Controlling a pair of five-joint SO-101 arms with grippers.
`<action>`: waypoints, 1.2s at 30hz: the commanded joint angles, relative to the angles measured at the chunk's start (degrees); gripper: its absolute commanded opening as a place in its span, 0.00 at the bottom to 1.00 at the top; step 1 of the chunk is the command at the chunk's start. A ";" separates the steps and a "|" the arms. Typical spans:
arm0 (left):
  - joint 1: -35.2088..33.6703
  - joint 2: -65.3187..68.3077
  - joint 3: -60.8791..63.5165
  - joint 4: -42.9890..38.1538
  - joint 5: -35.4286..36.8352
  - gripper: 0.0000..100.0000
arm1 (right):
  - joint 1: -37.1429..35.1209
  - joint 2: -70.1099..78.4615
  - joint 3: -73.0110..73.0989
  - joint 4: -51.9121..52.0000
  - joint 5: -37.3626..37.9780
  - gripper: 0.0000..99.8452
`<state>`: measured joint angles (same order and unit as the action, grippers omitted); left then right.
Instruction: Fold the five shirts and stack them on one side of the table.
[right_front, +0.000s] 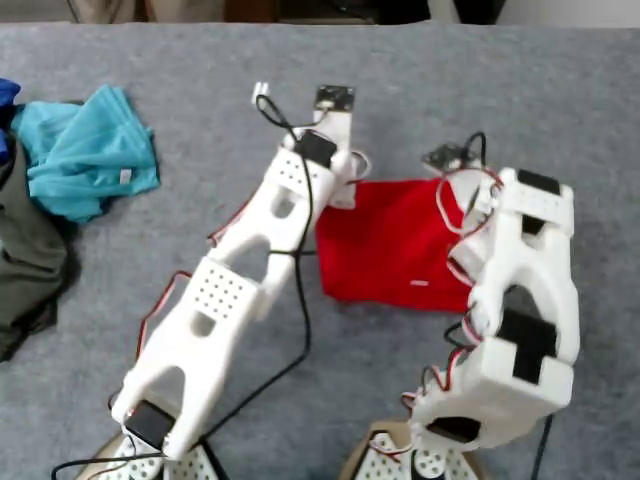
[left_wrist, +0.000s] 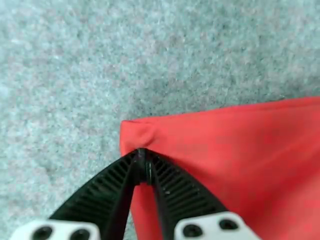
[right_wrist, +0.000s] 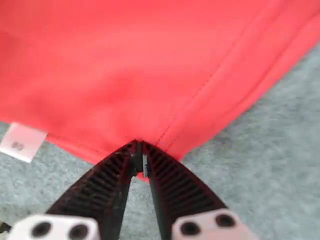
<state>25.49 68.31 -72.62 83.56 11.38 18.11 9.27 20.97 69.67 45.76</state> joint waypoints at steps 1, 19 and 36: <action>-2.81 -0.04 -2.37 -0.35 -0.18 0.02 | 5.32 1.54 5.05 -4.48 2.90 0.01; -5.80 -2.59 -11.69 6.42 -0.18 0.02 | -1.01 -24.92 3.12 2.55 2.64 0.01; -7.65 -16.48 -7.56 17.58 -4.92 0.02 | -0.66 -14.81 -11.56 13.45 -16.70 0.11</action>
<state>17.76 60.40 -84.84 100.18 7.43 17.67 -5.05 9.80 82.07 31.87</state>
